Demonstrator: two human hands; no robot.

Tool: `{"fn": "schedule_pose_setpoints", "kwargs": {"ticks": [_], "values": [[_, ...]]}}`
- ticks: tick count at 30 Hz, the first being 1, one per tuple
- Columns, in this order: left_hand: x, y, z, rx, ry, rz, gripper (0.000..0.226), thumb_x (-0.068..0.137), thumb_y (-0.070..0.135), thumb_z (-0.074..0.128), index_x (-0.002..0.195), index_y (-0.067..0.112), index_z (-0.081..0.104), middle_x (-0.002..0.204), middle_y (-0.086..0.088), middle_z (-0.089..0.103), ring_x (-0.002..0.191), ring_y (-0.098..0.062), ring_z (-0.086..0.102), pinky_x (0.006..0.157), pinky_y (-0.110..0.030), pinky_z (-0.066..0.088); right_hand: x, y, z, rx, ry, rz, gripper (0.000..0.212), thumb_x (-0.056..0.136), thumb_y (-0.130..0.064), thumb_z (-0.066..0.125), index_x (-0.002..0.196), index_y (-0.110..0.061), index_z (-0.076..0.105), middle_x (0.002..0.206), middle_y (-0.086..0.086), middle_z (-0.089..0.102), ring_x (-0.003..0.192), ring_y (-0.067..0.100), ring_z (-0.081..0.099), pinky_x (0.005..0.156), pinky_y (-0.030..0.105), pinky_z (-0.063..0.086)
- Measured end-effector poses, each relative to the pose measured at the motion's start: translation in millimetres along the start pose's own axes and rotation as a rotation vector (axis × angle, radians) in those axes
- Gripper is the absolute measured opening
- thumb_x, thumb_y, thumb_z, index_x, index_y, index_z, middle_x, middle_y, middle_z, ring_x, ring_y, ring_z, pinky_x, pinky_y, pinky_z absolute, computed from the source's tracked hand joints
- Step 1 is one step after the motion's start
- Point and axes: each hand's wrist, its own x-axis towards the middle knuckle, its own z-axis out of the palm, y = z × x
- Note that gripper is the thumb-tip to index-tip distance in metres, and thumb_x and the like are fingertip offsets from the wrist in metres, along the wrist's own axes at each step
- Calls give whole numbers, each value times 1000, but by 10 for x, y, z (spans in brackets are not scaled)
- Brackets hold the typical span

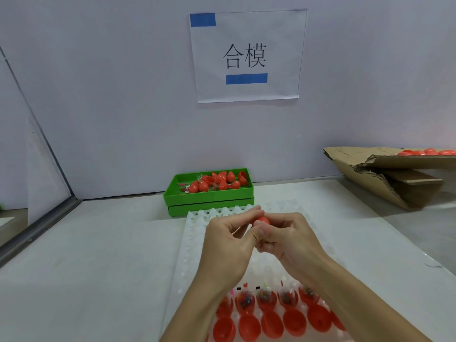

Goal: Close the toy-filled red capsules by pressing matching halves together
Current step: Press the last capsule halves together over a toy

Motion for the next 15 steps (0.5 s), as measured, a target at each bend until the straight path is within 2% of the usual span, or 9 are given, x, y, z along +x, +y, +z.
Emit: {"fn": "schedule_pose_setpoints", "kwargs": {"ticks": [3,5,7,9,12,15], "values": [[-3,6,11,-29,-10,15,29,86,6,72,101,32,74,111,13,73,112,2,63,95,-13,49,22,5,-10,36,11,-7,35,88,12,59,70,-11,78,62,4,61,59,17,55,58,24,49],[-5,4,13,-48,-17,23,26,84,16,74,105,30,74,111,14,73,114,3,62,94,-13,49,17,-10,-19,71,-25,-1,31,89,11,58,72,-7,77,65,7,61,62,19,56,59,25,50],[-6,-5,1,-60,-38,32,38,77,28,75,115,24,72,115,12,73,115,2,62,96,-16,50,2,-51,-34,134,-97,20,21,90,-1,61,77,-3,77,72,11,64,69,22,61,64,28,53],[5,-13,-25,-34,-59,51,47,74,23,81,119,24,71,118,11,71,118,-1,61,97,-18,50,-18,-100,-63,235,-178,72,20,86,-16,63,83,-2,77,79,13,68,76,21,67,71,29,56],[19,-1,-75,8,-71,94,46,80,4,79,117,30,71,119,13,70,117,-4,61,95,-21,51,-36,-127,-104,417,-230,189,35,81,-31,68,94,0,74,90,17,66,83,23,66,83,35,56],[17,15,-95,6,-81,94,36,85,4,74,111,28,73,114,11,68,111,-10,64,94,-32,54,-51,-121,-84,462,-254,273,45,86,-41,61,105,-1,70,97,17,64,94,26,63,97,43,44]]}}
